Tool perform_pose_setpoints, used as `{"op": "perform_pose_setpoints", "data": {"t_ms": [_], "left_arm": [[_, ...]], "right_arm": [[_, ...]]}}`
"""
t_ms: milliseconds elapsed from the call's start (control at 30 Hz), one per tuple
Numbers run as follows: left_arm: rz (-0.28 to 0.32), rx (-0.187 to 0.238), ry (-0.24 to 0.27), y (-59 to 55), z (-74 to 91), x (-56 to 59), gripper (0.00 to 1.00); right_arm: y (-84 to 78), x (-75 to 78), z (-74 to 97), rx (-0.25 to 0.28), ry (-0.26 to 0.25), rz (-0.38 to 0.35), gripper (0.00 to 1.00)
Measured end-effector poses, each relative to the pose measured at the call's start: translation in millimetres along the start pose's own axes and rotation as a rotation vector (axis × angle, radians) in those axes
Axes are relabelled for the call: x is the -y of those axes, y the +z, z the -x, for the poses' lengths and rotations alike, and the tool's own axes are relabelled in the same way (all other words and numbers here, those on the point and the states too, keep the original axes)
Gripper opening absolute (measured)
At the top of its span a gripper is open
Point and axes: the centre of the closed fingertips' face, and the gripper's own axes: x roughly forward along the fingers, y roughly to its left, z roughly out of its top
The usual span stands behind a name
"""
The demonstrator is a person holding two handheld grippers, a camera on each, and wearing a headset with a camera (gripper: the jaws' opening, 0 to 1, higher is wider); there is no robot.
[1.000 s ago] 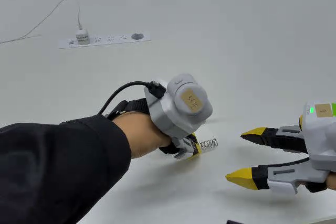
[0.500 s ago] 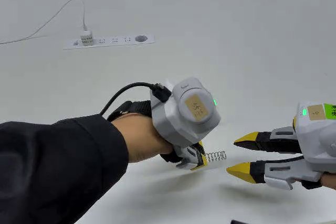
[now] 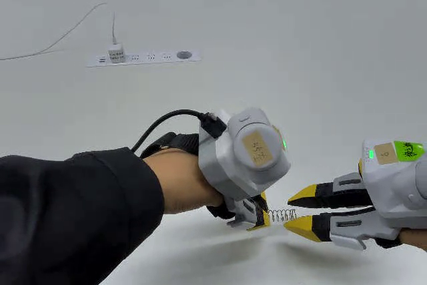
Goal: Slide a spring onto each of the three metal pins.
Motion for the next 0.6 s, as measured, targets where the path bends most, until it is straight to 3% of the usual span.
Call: {"op": "perform_pose_setpoints", "data": {"t_ms": [600], "left_arm": [[-0.039,0.001,-0.037,6.3,1.0,13.1,0.11]], "right_arm": [[-7.8,-20.7,-5.9,-0.056,0.088,0.066,0.13]]}}
